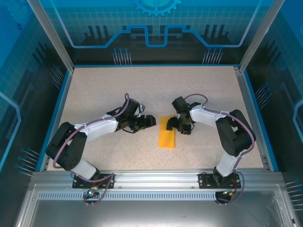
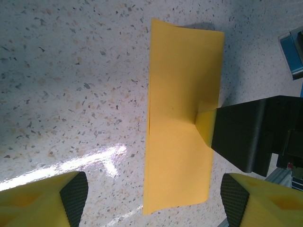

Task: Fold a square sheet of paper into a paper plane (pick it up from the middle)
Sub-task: Fold the square sheet of paper in half at the center of the table.

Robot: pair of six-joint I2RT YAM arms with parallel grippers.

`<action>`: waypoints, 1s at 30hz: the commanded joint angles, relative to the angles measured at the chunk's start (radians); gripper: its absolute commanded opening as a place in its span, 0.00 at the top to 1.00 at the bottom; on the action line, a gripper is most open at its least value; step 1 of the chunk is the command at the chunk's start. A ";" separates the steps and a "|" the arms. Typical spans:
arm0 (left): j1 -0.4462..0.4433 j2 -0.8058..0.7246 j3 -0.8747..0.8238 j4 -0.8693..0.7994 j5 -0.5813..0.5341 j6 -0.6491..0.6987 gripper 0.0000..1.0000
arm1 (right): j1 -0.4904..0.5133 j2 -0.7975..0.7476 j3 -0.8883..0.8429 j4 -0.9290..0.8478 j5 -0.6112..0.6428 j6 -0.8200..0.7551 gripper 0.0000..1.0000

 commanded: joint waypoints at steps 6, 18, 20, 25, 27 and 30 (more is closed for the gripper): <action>-0.006 0.005 0.025 -0.001 -0.004 -0.006 0.23 | 0.020 0.085 -0.064 0.125 -0.050 0.052 0.21; -0.007 0.009 0.027 0.014 0.019 -0.014 0.39 | 0.031 0.142 -0.056 0.107 -0.026 0.047 0.21; -0.008 0.013 0.029 0.014 0.024 -0.015 0.44 | 0.031 0.146 -0.062 0.115 -0.024 0.052 0.21; -0.014 0.029 0.038 0.022 0.035 -0.022 0.52 | 0.033 0.163 -0.061 0.113 -0.019 0.048 0.21; -0.017 0.040 0.045 0.024 0.042 -0.023 0.57 | 0.032 0.165 -0.063 0.109 -0.013 0.047 0.22; -0.024 0.065 0.063 0.027 0.056 -0.024 0.66 | 0.033 0.164 -0.065 0.108 -0.009 0.040 0.22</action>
